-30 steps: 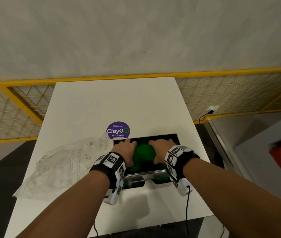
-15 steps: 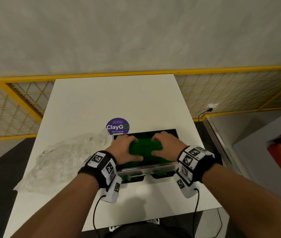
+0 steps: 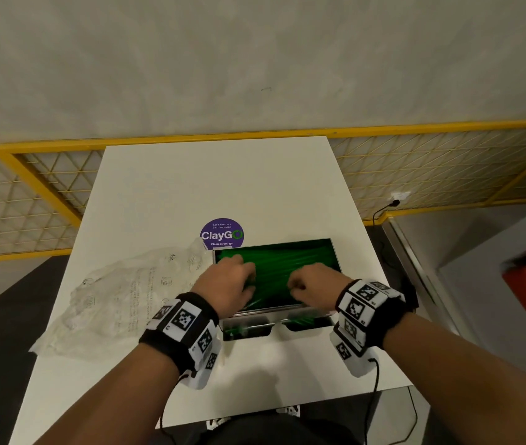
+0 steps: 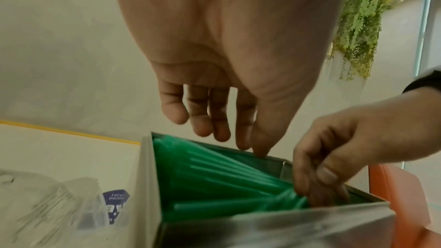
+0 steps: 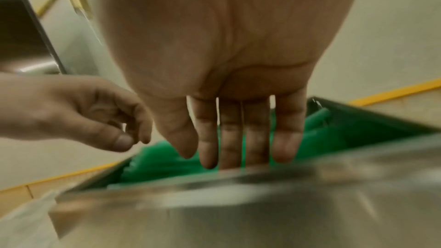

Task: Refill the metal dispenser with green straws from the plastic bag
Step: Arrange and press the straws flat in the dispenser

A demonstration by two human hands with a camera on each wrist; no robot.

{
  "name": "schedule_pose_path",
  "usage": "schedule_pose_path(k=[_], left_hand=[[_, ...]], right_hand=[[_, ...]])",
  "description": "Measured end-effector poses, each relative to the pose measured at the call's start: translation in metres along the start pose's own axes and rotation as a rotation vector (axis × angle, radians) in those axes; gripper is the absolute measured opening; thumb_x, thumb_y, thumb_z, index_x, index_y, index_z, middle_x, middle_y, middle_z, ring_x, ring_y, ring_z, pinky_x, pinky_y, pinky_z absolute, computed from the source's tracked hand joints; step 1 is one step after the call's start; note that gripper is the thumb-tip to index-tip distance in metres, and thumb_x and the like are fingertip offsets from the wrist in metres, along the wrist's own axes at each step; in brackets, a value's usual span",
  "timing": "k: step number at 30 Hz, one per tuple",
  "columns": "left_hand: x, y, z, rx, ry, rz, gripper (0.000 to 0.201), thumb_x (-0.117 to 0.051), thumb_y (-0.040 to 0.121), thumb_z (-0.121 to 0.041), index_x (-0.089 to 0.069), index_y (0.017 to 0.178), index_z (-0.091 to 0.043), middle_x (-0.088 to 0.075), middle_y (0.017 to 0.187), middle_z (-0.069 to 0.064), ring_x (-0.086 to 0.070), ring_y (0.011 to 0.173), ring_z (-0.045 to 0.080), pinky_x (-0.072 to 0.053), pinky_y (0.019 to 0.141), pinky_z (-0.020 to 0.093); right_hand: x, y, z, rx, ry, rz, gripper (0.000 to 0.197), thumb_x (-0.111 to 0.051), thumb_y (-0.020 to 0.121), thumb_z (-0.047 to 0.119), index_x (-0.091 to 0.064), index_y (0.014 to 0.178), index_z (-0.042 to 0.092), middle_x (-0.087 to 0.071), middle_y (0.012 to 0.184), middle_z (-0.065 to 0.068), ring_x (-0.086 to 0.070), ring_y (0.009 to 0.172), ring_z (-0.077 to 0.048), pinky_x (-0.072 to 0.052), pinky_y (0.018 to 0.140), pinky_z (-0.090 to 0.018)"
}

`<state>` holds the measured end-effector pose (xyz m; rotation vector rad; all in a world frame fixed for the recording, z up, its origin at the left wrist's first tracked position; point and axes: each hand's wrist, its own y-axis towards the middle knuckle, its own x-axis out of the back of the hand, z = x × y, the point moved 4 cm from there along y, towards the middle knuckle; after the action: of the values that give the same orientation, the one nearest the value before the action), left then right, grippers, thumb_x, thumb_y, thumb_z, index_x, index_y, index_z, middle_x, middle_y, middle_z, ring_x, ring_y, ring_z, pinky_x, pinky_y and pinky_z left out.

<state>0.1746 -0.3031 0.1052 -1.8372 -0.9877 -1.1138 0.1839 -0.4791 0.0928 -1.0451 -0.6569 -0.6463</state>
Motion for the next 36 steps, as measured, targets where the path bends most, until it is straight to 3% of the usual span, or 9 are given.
schedule_pose_path(k=[3, 7, 10, 18, 22, 26, 31, 35, 36], left_hand=[[0.002, 0.006, 0.001, 0.004, 0.026, -0.022, 0.052, -0.067, 0.080, -0.032, -0.046, 0.125, -0.016, -0.047, 0.121, 0.006, -0.047, 0.111, 0.026, -0.044, 0.093, 0.038], [-0.027, 0.021, 0.003, 0.103, 0.103, 0.221, 0.093, -0.074, 0.072, -0.034, -0.020, 0.145, -0.016, -0.036, 0.136, 0.011, -0.040, 0.123, 0.032, -0.043, 0.100, 0.045], [-0.034, 0.031, 0.005, 0.153, 0.210, 0.266, 0.099, -0.079, 0.068, -0.033, -0.017, 0.144, -0.018, -0.033, 0.137, 0.013, -0.038, 0.125, 0.033, -0.043, 0.100, 0.044], [-0.052, 0.033, 0.004, 0.228, 0.405, 0.250, 0.097, -0.065, 0.080, -0.016, 0.001, 0.151, -0.029, -0.034, 0.138, 0.015, -0.041, 0.124, 0.035, -0.027, 0.111, 0.047], [-0.051, 0.036, 0.005, 0.203, 0.411, 0.202, 0.083, -0.062, 0.082, -0.014, -0.013, 0.149, -0.022, -0.040, 0.134, 0.017, -0.045, 0.120, 0.035, -0.037, 0.101, 0.046], [-0.048, 0.040, 0.012, 0.170, 0.356, 0.178, 0.074, -0.070, 0.076, -0.019, -0.028, 0.138, -0.016, -0.047, 0.127, 0.014, -0.049, 0.115, 0.034, -0.042, 0.093, 0.045], [-0.038, 0.037, 0.012, 0.115, 0.258, 0.076, 0.069, -0.067, 0.075, -0.014, -0.034, 0.136, -0.012, -0.049, 0.123, 0.011, -0.047, 0.113, 0.031, -0.040, 0.093, 0.041], [-0.035, 0.028, 0.015, -0.012, 0.280, -0.108, 0.090, -0.087, 0.037, -0.024, -0.053, 0.120, -0.011, -0.060, 0.095, 0.007, -0.061, 0.082, 0.027, -0.052, 0.081, 0.040], [-0.037, 0.026, 0.017, -0.029, 0.248, -0.087, 0.092, -0.086, 0.043, -0.025, -0.048, 0.127, -0.012, -0.059, 0.102, 0.008, -0.061, 0.088, 0.028, -0.049, 0.087, 0.040]], right_hand=[[0.021, 0.001, -0.003, 0.063, -0.085, -0.184, 0.047, -0.062, 0.086, 0.020, -0.048, 0.131, 0.019, -0.051, 0.128, -0.004, -0.051, 0.116, -0.022, -0.045, 0.097, -0.037], [0.006, 0.023, -0.017, -0.023, -0.298, 0.002, 0.106, -0.076, 0.073, 0.036, -0.005, 0.151, 0.023, -0.024, 0.151, -0.010, -0.024, 0.139, -0.031, -0.031, 0.111, -0.050], [-0.001, 0.036, -0.025, -0.050, -0.335, 0.031, 0.117, -0.076, 0.070, 0.048, 0.007, 0.151, 0.027, -0.020, 0.154, -0.012, -0.020, 0.142, -0.034, -0.025, 0.114, -0.052], [-0.016, 0.042, -0.028, -0.048, -0.464, -0.040, 0.109, -0.070, 0.075, 0.050, 0.007, 0.150, 0.032, -0.026, 0.151, -0.013, -0.026, 0.139, -0.037, -0.014, 0.116, -0.053], [-0.015, 0.046, -0.026, -0.045, -0.482, -0.082, 0.108, -0.073, 0.073, 0.049, 0.000, 0.151, 0.027, -0.034, 0.146, -0.012, -0.037, 0.130, -0.035, -0.023, 0.114, -0.048], [-0.014, 0.046, -0.027, -0.047, -0.454, -0.123, 0.094, -0.074, 0.074, 0.041, -0.019, 0.146, 0.017, -0.042, 0.138, -0.013, -0.039, 0.126, -0.034, -0.034, 0.105, -0.046], [-0.010, 0.039, -0.027, -0.032, -0.410, -0.240, 0.076, -0.071, 0.078, 0.034, -0.031, 0.139, 0.015, -0.047, 0.132, -0.012, -0.040, 0.123, -0.032, -0.029, 0.109, -0.045], [-0.007, 0.031, -0.028, 0.010, -0.400, -0.340, 0.074, -0.070, 0.079, 0.037, -0.035, 0.140, 0.016, -0.048, 0.131, -0.011, -0.043, 0.122, -0.031, -0.027, 0.110, -0.042], [-0.006, 0.030, -0.028, 0.022, -0.410, -0.351, 0.074, -0.069, 0.079, 0.040, -0.035, 0.141, 0.018, -0.048, 0.131, -0.010, -0.043, 0.122, -0.030, -0.027, 0.108, -0.041]])
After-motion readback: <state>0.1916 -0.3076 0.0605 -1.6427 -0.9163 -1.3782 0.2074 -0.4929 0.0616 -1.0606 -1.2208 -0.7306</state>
